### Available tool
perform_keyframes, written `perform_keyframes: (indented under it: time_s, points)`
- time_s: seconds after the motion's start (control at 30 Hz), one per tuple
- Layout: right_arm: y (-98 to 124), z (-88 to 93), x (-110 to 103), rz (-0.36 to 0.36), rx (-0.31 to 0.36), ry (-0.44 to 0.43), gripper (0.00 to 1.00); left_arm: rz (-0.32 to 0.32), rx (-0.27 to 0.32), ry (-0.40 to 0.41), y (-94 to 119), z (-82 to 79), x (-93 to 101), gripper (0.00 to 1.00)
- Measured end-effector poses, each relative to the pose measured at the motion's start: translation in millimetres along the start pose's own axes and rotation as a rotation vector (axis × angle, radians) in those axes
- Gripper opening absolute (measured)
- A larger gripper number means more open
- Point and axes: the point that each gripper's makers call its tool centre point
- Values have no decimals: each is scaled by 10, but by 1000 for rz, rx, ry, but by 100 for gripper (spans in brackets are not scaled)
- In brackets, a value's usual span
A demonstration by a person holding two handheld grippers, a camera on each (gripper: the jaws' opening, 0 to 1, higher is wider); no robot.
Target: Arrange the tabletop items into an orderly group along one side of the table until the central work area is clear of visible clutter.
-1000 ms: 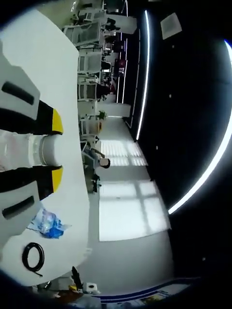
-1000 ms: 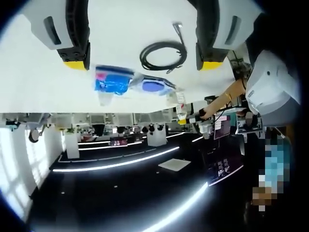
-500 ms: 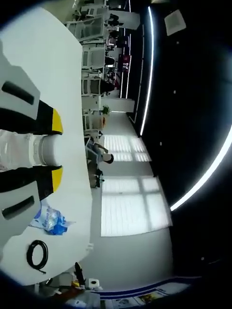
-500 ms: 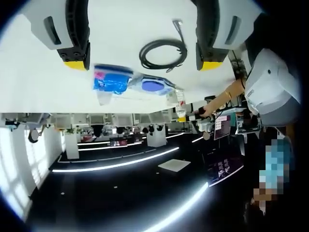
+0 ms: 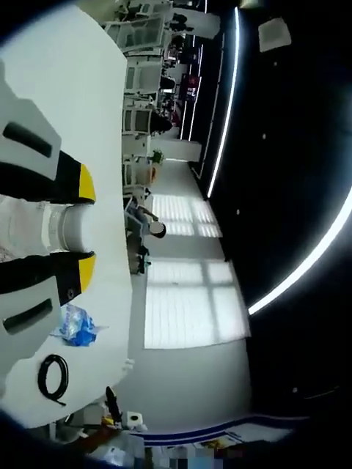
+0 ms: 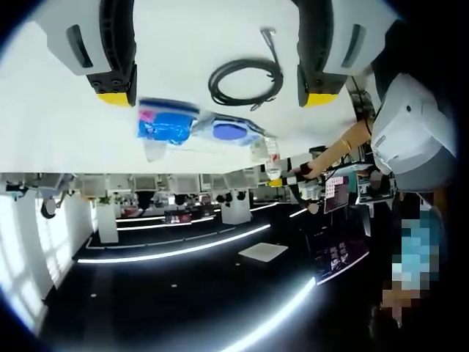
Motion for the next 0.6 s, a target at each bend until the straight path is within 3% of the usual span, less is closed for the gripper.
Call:
perform_keyframes:
  time_s: [0.13, 0.2, 0.43, 0.6]
  points:
    - [2, 3, -5, -2, -1, 1, 88, 3, 19, 2, -4, -56, 22, 31]
    - [3, 5, -8, -1, 1, 1, 88, -4, 1, -79, -16, -48, 3, 35]
    - [31, 25, 1, 6, -3, 2, 88, 9, -22, -135, -17, -16, 17, 39]
    - [46, 20, 20, 13, -3, 5, 89, 27, -36, -180, -23, -31, 57, 48]
Point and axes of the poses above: the point that each gripper's makers call its tool centre point, and the gripper's own axes: y roughly backward along the fingers, x roughly to its right, z roughly out of its underside, and after that the axes turned 15 degrees about x, right-handed
